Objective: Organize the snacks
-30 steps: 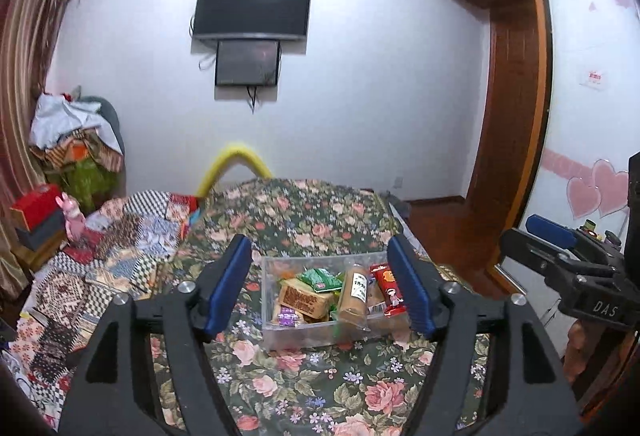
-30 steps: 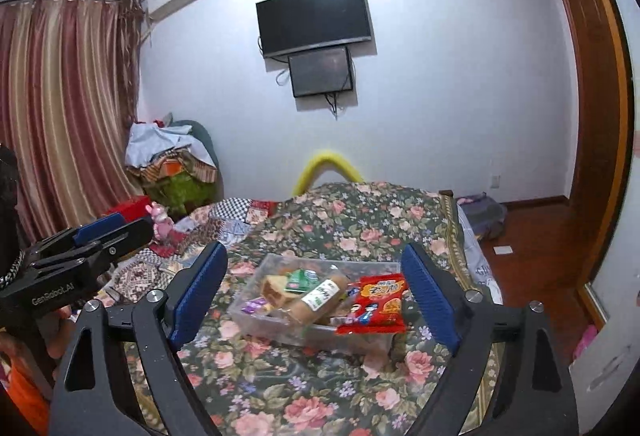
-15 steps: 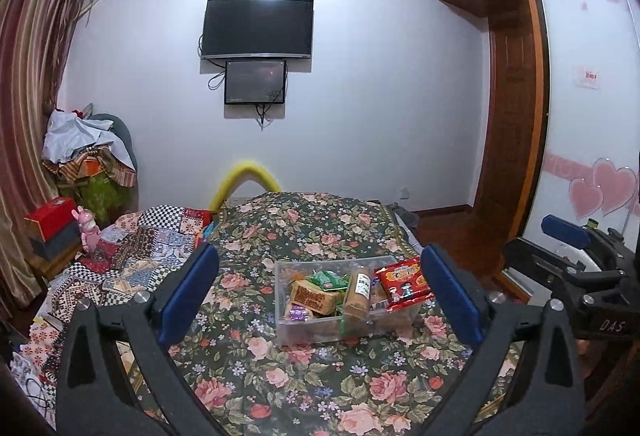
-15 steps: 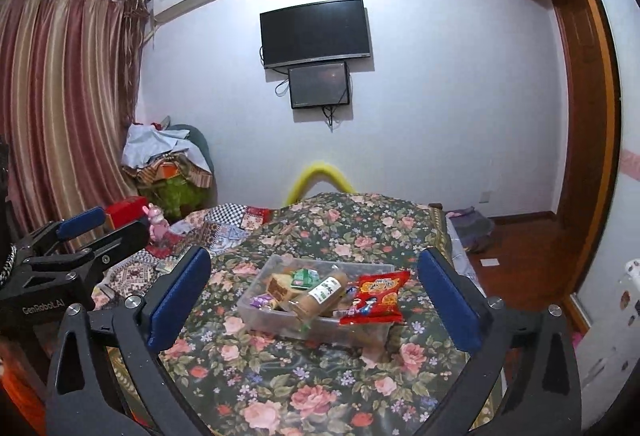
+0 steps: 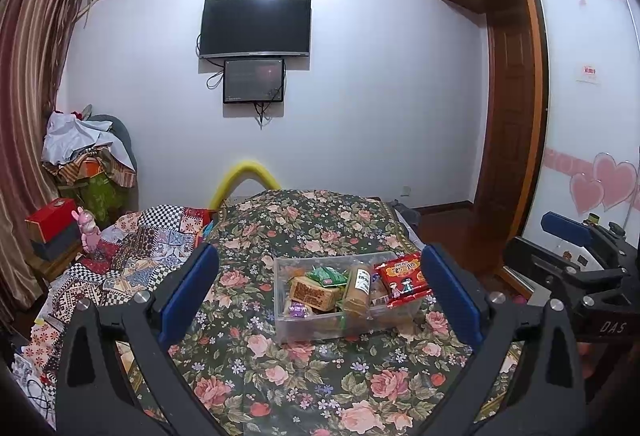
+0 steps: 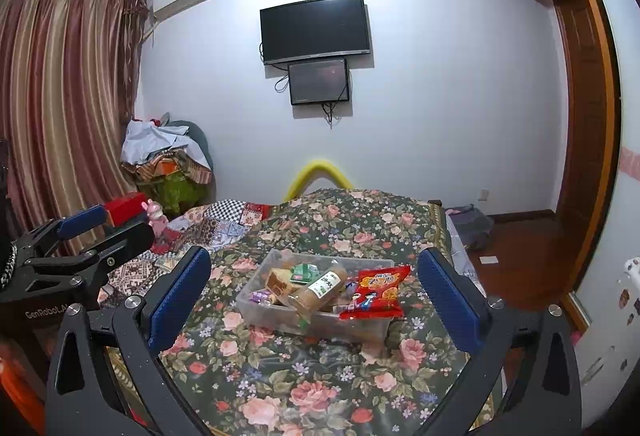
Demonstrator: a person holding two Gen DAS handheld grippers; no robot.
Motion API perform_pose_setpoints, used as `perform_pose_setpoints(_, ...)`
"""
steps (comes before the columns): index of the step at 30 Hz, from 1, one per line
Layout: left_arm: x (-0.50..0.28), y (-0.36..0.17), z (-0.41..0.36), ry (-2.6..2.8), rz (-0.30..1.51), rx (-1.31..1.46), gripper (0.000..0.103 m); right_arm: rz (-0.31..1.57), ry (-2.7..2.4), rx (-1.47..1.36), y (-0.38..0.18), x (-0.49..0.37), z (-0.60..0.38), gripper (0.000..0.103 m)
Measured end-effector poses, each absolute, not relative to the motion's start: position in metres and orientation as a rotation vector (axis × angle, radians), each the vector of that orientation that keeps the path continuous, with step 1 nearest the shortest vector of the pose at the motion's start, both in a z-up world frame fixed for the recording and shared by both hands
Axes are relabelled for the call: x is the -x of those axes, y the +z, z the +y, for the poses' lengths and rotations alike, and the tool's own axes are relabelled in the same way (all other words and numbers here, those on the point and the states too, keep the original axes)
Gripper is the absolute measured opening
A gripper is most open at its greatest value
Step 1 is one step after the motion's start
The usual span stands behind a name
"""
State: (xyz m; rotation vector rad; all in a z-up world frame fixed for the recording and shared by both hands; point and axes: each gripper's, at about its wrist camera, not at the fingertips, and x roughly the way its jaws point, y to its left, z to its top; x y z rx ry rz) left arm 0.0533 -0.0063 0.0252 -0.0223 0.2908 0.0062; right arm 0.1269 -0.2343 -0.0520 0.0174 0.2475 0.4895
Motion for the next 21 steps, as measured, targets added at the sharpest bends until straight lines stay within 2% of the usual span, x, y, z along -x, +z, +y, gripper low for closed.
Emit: perform_pose_setpoints(21, -0.0542, 0.023, -0.0122, -0.017, 0.297, 0.021, 0.102, 0.238, 0.493, -0.044, -0.0531, -0.1211, -0.2395, 0.103)
